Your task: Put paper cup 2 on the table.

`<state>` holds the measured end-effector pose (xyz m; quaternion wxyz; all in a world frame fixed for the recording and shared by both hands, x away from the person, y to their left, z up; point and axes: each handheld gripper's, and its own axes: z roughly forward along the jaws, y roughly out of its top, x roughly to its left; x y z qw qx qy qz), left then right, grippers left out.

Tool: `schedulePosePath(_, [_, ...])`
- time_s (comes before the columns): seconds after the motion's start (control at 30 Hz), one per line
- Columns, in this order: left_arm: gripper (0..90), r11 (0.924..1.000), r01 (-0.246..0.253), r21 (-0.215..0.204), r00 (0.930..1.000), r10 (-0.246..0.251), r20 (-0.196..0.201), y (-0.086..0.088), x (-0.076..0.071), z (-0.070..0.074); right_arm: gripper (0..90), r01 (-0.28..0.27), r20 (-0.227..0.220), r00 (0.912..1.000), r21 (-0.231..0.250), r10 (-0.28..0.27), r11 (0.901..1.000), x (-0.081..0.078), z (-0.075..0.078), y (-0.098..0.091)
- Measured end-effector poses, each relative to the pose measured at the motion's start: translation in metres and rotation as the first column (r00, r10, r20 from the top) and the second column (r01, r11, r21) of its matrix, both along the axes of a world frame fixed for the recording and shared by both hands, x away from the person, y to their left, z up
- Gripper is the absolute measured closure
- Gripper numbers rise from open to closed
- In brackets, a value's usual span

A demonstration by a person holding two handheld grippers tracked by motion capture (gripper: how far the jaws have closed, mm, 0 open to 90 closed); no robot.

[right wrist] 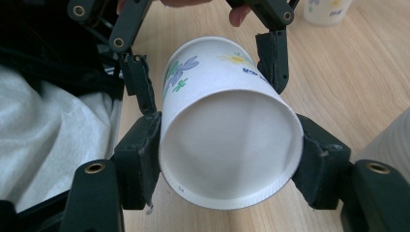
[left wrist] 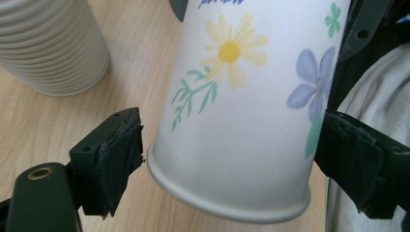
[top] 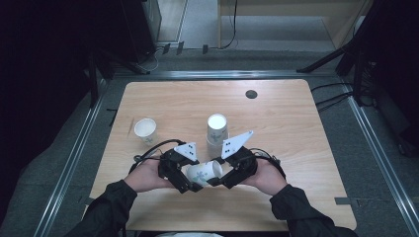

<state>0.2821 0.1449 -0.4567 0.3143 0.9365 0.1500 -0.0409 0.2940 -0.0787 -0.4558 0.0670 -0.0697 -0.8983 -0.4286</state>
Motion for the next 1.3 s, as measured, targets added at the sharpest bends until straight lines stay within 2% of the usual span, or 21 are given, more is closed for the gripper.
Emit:
schedulePosePath(0.07, [10.4, 0.9999, -0.008, -0.011, 0.9999, 0.008, 0.006, 0.002, 0.000, 0.001, 34.7, -0.002, -0.003, 1.0000, 0.007, 0.002, 1.0000, 0.001, 0.001, -0.001])
schedulePosePath(0.13, [8.8, 0.9986, -0.041, -0.033, 0.9991, 0.041, 0.010, 0.007, -0.001, 0.002, 34.7, -0.003, -0.004, 1.0000, 0.019, 0.003, 0.9998, 0.003, 0.004, -0.002])
schedulePosePath(0.5, [8.9, 0.9914, -0.075, -0.107, 0.9967, 0.078, 0.022, 0.020, -0.008, 0.004, 34.8, -0.011, 0.008, 0.9999, 0.052, 0.010, 0.9986, 0.008, 0.015, -0.005])
schedulePosePath(0.53, [8.9, 0.9877, -0.084, -0.132, 0.9959, 0.088, 0.021, 0.022, -0.008, 0.005, 34.7, -0.013, 0.008, 0.9999, 0.061, 0.013, 0.9980, 0.009, 0.017, -0.006])
schedulePosePath(0.6, [8.9, 0.9859, -0.086, -0.143, 0.9956, 0.091, 0.024, 0.023, -0.008, 0.005, 34.8, -0.014, 0.005, 0.9999, 0.061, 0.013, 0.9980, 0.009, 0.018, -0.006])
schedulePosePath(0.73, [9.2, 0.9703, -0.098, -0.221, 0.9945, 0.104, 0.014, 0.026, -0.009, 0.008, 34.8, -0.017, -0.004, 0.9998, 0.104, 0.017, 0.9944, 0.009, 0.023, -0.008])
schedulePosePath(0.8, [9.2, 0.9682, -0.091, -0.233, 0.9950, 0.098, 0.020, 0.026, -0.009, 0.009, 34.8, -0.016, -0.007, 0.9998, 0.115, 0.017, 0.9932, 0.009, 0.024, -0.008])
schedulePosePath(0.83, [9.4, 0.9631, -0.089, -0.254, 0.9950, 0.097, 0.020, 0.025, -0.010, 0.009, 34.8, -0.016, -0.017, 0.9997, 0.133, 0.019, 0.9909, 0.009, 0.025, -0.008])
schedulePosePath(0.87, [9.4, 0.9631, -0.089, -0.254, 0.9950, 0.097, 0.020, 0.025, -0.010, 0.009, 34.8, -0.016, -0.017, 0.9997, 0.133, 0.019, 0.9909, 0.009, 0.025, -0.008])
schedulePosePath(1.03, [12.9, 0.9522, -0.076, -0.296, 0.9949, 0.092, 0.041, 0.021, -0.013, 0.010, 34.8, -0.028, -0.027, 0.9991, 0.156, 0.033, 0.9874, 0.007, 0.027, -0.005])
schedulePosePath(1.2, [13.6, 0.9519, -0.067, -0.299, 0.9958, 0.082, 0.040, 0.020, -0.013, 0.009, 34.8, -0.036, -0.038, 0.9984, 0.170, 0.043, 0.9847, 0.006, 0.028, -0.002])
schedulePosePath(1.3, [15.3, 0.9465, -0.068, -0.315, 0.9949, 0.088, 0.049, 0.021, -0.014, 0.009, 34.8, -0.034, -0.040, 0.9984, 0.167, 0.041, 0.9854, 0.007, 0.027, -0.003])
